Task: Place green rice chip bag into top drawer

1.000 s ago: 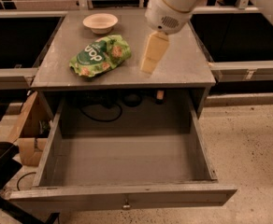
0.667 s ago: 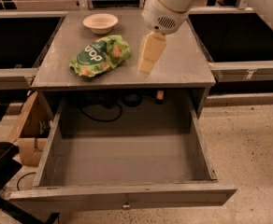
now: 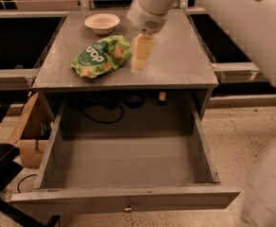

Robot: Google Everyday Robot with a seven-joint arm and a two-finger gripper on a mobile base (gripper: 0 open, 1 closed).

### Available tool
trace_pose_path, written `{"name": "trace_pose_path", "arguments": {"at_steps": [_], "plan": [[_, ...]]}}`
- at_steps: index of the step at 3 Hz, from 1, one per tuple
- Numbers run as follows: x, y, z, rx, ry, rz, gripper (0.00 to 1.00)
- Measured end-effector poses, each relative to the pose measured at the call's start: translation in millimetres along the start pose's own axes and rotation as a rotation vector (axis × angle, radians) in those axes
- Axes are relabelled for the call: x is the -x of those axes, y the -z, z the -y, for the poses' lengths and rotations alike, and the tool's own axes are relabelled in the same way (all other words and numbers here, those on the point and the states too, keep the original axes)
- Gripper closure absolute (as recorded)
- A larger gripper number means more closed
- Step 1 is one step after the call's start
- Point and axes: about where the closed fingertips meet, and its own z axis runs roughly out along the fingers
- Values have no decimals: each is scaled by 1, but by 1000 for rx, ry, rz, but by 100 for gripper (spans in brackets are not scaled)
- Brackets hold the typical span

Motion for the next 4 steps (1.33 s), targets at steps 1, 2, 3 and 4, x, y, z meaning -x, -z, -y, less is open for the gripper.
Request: {"name": "trace_pose_path", "arguments": {"at_steps": [1, 2, 3, 4], "plan": [[12, -41, 34, 16, 105, -28, 0], [27, -67, 56, 9, 184, -30, 0], [54, -97, 69, 11, 255, -2, 3], [73, -120, 69, 35, 298, 3, 25]]}}
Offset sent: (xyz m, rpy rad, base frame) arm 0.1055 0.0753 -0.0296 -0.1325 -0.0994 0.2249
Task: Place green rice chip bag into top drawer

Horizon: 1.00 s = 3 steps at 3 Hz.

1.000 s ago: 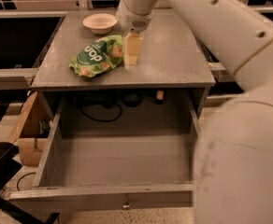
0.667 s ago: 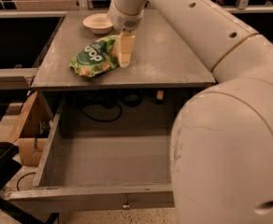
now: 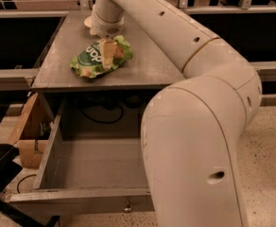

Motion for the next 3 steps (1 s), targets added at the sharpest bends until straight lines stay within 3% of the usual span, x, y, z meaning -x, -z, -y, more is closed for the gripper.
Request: {"name": "trace_pose_path", "arguments": {"at_steps": [1, 2, 3], "plan": [[1, -1, 0, 1, 1, 1, 49], [1, -1, 0, 1, 1, 1, 80], [1, -1, 0, 1, 1, 1, 100]]}}
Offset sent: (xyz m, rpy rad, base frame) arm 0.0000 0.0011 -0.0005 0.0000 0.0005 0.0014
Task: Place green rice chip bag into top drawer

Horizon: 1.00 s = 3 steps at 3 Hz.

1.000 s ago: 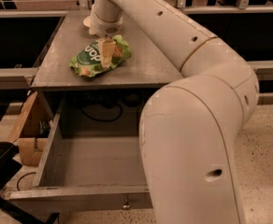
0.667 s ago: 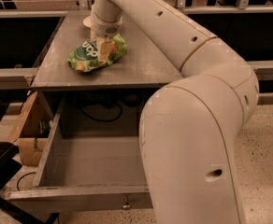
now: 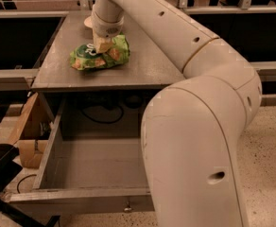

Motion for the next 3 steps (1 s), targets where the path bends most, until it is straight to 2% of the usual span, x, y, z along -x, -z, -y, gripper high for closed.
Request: {"name": "trace_pose_path", "arguments": {"at_steps": [1, 2, 3], "plan": [[-3, 5, -1, -3, -2, -5, 100], [-12, 23, -6, -15, -10, -22, 100], [-33, 105, -43, -65, -78, -104, 100]]}}
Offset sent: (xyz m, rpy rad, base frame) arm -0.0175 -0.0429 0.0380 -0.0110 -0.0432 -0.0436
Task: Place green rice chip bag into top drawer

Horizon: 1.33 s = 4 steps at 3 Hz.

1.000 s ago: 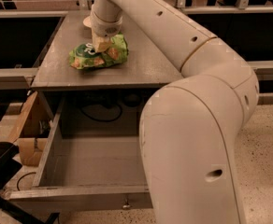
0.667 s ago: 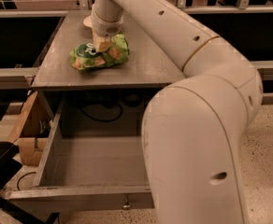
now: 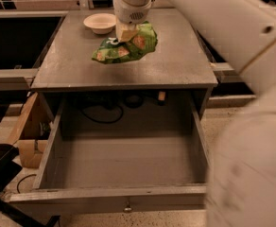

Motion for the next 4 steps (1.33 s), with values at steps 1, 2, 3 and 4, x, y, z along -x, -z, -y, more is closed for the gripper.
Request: {"name": "trace_pose_path", "arguments": {"at_steps": [1, 2, 3, 4], "plan": [[-8, 66, -43, -24, -59, -51, 100], [-2, 108, -99, -27, -138, -41, 100], [15, 115, -160, -21, -180, 45, 100], [25, 81, -215, -1, -200, 162, 100]]}}
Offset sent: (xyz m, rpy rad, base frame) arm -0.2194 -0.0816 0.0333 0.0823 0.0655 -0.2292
